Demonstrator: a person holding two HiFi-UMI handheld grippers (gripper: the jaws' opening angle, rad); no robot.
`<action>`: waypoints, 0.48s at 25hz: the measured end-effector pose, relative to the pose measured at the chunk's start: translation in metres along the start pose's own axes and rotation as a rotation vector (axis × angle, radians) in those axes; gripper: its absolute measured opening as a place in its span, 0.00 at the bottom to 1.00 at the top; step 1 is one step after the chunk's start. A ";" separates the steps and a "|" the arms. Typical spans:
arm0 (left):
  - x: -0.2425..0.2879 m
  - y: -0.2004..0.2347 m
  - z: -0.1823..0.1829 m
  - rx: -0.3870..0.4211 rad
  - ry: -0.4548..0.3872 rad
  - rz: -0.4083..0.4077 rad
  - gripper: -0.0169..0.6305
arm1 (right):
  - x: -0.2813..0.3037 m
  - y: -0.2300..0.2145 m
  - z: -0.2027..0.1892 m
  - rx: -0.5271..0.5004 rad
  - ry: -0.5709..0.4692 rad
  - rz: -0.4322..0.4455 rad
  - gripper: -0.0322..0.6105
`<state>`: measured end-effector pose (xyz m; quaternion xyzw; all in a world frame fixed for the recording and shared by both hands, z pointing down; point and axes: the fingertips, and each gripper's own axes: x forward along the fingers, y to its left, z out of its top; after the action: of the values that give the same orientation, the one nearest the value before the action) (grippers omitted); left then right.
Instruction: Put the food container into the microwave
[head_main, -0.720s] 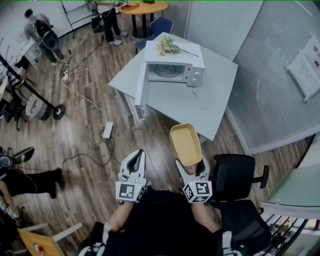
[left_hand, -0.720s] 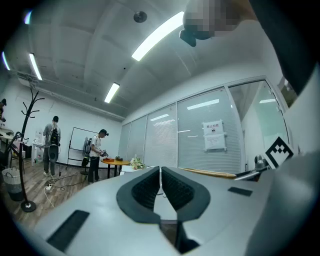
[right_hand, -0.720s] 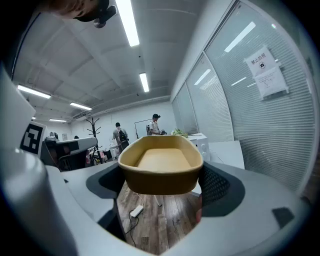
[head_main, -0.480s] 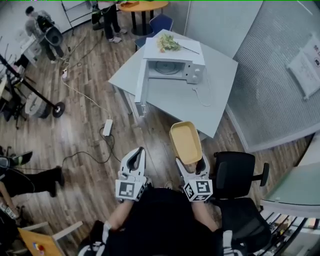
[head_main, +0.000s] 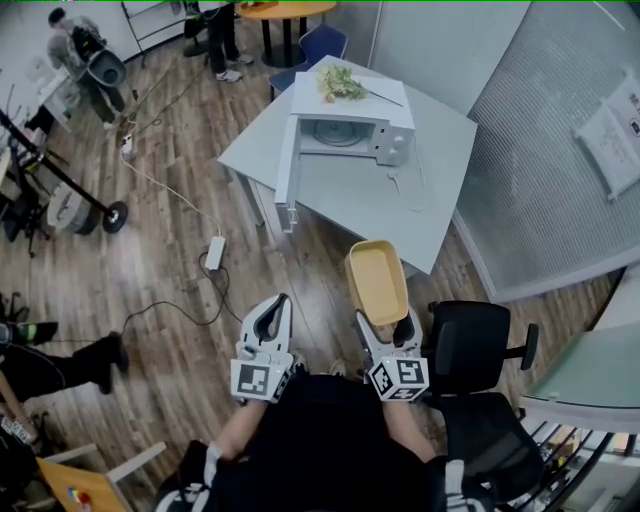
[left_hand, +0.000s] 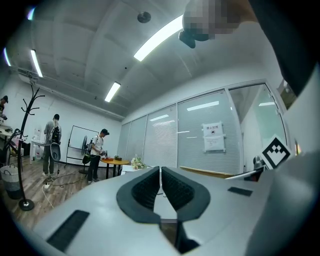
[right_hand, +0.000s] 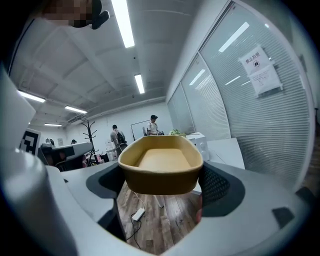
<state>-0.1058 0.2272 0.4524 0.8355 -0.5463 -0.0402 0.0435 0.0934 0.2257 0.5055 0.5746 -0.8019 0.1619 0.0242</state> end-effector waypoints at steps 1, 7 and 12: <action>-0.001 0.003 -0.001 -0.004 0.003 -0.002 0.07 | 0.002 0.001 -0.002 0.003 0.002 -0.002 0.79; -0.005 0.027 -0.008 -0.030 0.009 -0.026 0.07 | 0.014 0.019 -0.005 -0.001 -0.007 -0.027 0.79; 0.020 0.037 -0.020 -0.054 0.023 -0.045 0.07 | 0.034 0.011 -0.011 0.000 0.018 -0.052 0.79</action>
<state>-0.1289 0.1951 0.4763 0.8466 -0.5254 -0.0464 0.0714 0.0701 0.2010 0.5207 0.5936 -0.7865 0.1664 0.0359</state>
